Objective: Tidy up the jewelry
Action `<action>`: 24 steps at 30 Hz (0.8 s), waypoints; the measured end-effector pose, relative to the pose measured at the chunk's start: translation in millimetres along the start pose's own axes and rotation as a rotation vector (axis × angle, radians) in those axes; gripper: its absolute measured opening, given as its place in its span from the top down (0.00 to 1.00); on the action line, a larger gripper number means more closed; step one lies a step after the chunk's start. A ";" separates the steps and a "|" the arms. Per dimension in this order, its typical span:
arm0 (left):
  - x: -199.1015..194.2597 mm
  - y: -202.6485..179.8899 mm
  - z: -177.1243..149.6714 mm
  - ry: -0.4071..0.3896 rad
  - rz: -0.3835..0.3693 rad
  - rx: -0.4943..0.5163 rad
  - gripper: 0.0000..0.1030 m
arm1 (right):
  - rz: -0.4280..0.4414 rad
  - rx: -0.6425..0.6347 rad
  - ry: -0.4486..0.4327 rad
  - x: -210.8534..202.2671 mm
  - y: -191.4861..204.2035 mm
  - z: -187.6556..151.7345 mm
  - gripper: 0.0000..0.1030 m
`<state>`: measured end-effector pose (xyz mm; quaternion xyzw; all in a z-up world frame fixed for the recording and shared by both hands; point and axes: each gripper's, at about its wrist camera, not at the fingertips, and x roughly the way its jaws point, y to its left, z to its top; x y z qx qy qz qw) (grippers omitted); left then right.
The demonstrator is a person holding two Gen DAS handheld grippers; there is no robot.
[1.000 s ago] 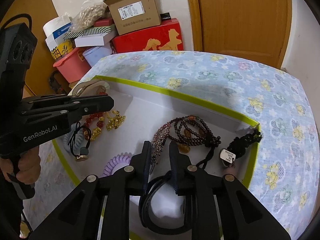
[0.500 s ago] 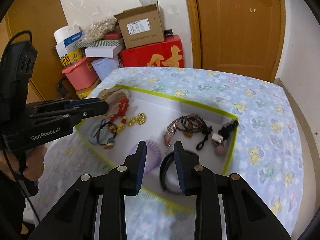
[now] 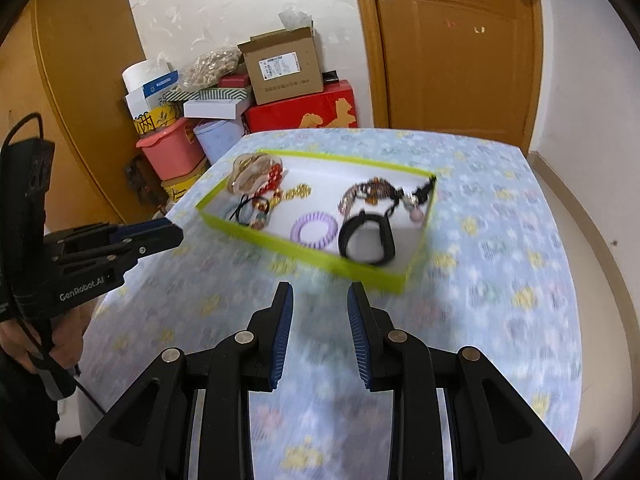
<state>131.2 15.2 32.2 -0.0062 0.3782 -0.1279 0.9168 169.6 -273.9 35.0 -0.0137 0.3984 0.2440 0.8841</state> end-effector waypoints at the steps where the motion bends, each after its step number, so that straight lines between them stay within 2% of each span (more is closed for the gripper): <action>1: -4.1 -1.8 -5.7 0.000 0.003 -0.002 0.79 | -0.002 0.001 0.002 -4.1 1.0 -5.3 0.72; 3: -10.8 -5.9 -16.3 0.004 0.010 -0.002 0.79 | -0.011 0.002 0.006 -10.5 4.4 -13.7 0.71; 7: -23.6 -12.2 -33.9 0.005 0.033 -0.011 0.79 | -0.018 0.002 0.006 -21.9 9.5 -28.5 0.61; 18: -47.7 -26.1 -72.2 0.026 0.091 -0.026 0.79 | -0.098 -0.012 -0.008 -50.7 23.5 -66.3 0.61; 24: -55.2 -28.7 -81.4 0.027 0.098 -0.051 0.79 | -0.103 -0.038 0.010 -54.2 31.1 -78.9 0.61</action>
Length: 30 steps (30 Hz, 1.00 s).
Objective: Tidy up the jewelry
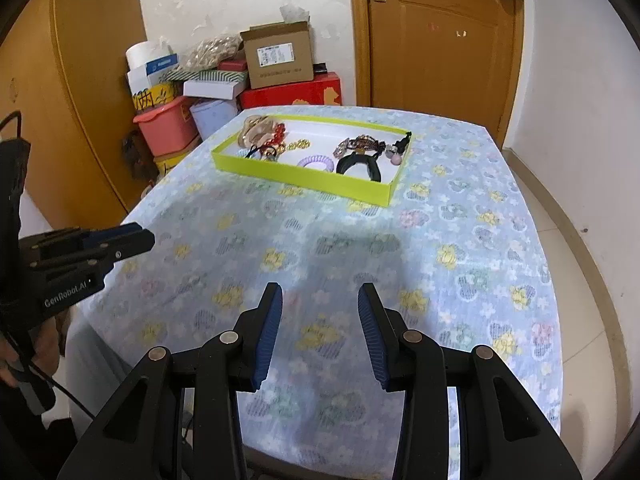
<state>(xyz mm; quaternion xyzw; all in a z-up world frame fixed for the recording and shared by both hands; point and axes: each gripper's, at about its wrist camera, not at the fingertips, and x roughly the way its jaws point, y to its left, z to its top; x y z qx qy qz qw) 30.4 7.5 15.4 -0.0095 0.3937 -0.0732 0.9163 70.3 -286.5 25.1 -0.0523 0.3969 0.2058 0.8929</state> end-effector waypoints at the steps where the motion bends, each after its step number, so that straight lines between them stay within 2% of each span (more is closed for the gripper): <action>1: -0.2 0.4 -1.0 0.002 0.003 -0.004 0.79 | 0.002 -0.002 0.004 0.2 0.6 -0.9 0.61; 30: 8.6 4.0 -5.1 0.033 0.008 -0.020 0.79 | 0.003 -0.008 0.034 10.5 2.8 -2.8 0.61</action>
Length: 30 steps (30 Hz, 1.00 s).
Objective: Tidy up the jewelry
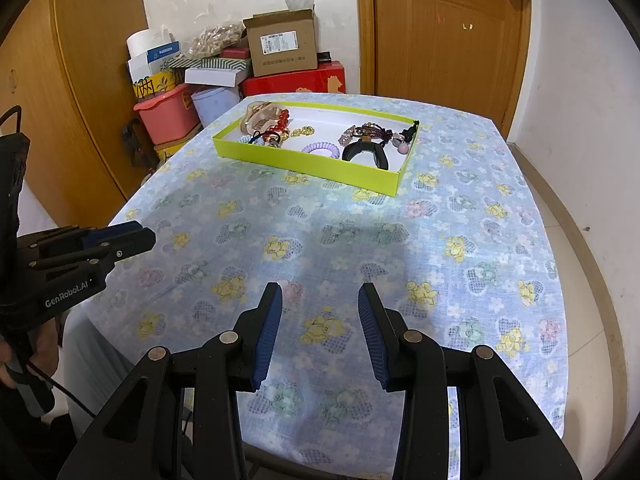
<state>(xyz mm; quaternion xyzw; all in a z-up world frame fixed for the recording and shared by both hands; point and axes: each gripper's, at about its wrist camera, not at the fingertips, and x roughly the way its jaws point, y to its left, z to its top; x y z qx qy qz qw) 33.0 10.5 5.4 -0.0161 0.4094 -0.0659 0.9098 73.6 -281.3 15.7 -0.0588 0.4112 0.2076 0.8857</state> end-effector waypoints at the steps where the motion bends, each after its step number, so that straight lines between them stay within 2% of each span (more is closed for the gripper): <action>1: 0.0 0.0 -0.1 0.000 0.000 0.000 0.79 | 0.000 0.000 0.000 -0.3 0.2 0.2 0.61; 30: 0.7 -2.3 -3.4 0.001 0.011 0.004 0.79 | 0.001 0.001 0.005 3.1 0.1 -0.7 0.60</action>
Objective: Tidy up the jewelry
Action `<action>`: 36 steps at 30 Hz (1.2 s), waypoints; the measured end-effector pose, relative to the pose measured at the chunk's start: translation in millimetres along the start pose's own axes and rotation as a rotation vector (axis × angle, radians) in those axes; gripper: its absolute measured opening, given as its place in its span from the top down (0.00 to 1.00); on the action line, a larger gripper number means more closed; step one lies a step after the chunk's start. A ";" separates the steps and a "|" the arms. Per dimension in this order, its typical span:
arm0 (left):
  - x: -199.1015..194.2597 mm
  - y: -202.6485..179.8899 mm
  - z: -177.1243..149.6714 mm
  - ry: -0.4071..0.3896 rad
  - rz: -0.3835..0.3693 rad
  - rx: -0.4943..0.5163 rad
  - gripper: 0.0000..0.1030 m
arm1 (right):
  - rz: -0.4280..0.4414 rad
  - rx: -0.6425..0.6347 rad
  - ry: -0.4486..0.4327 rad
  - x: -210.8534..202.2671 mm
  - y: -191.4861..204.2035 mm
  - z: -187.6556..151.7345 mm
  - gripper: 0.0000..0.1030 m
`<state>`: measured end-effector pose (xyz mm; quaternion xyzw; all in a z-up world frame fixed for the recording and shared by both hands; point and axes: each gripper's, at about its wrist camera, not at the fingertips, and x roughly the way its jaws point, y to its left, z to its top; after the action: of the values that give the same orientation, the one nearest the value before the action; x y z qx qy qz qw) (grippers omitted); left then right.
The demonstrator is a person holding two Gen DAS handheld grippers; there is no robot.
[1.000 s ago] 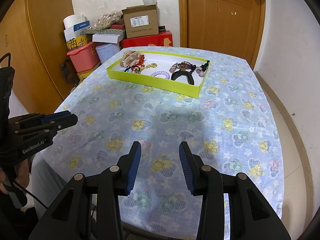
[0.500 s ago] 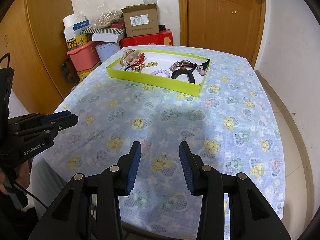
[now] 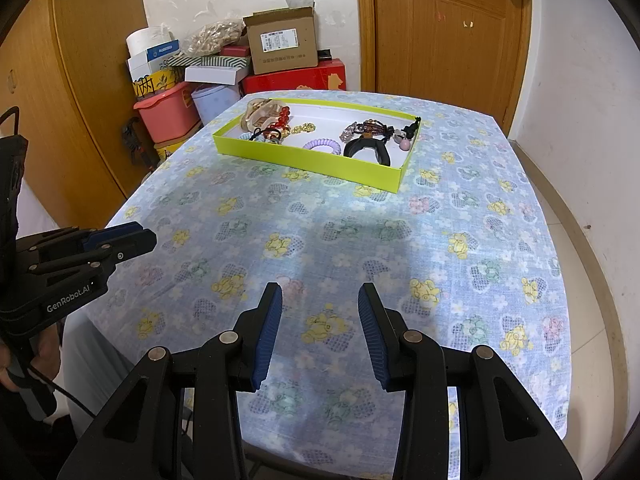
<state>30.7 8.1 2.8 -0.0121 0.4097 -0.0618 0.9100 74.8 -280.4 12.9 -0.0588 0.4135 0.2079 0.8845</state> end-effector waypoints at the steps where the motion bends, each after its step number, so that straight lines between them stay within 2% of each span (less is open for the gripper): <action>1: -0.1 -0.6 -0.1 -0.001 0.000 0.001 0.79 | 0.000 0.000 -0.001 -0.1 0.0 0.0 0.61; 36: 7.3 -2.0 -3.0 0.026 -0.008 -0.011 0.79 | 0.002 0.001 0.005 2.7 2.4 -2.7 0.60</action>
<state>33.1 5.4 -4.5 -0.0179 0.4220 -0.0632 0.9042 73.4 -278.1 9.3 -0.0585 0.4158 0.2087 0.8832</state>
